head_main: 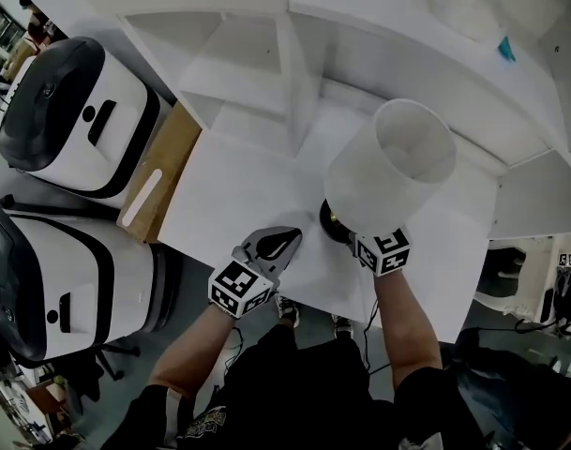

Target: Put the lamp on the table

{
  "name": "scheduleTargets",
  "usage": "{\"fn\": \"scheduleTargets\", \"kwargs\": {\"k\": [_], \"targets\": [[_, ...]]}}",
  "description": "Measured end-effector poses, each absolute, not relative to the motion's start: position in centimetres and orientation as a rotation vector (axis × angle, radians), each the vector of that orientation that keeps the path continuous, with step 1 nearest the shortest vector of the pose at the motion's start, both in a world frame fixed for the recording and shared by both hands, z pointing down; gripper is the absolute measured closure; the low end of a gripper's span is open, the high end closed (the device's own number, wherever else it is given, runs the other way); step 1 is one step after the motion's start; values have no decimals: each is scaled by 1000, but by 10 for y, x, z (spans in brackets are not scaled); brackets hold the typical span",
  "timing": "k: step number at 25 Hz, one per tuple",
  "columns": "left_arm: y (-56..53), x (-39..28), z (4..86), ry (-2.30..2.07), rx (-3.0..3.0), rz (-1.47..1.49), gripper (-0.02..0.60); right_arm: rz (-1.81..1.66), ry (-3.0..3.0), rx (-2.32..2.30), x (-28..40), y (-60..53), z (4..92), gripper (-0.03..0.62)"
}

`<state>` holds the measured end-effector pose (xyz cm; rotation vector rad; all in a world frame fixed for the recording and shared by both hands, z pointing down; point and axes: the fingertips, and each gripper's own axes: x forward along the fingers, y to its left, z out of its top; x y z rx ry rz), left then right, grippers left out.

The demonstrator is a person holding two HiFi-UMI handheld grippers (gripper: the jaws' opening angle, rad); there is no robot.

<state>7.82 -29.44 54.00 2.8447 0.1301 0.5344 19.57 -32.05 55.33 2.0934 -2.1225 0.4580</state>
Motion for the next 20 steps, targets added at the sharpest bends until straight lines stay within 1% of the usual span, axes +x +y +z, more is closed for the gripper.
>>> {"fn": "scheduleTargets", "kwargs": {"k": [11, 20], "targets": [[-328, 100, 556, 174, 2845, 541, 575, 453, -2074, 2146, 230, -362, 581, 537], [-344, 102, 563, 148, 2833, 538, 575, 434, -2049, 2167, 248, -386, 593, 537]]}}
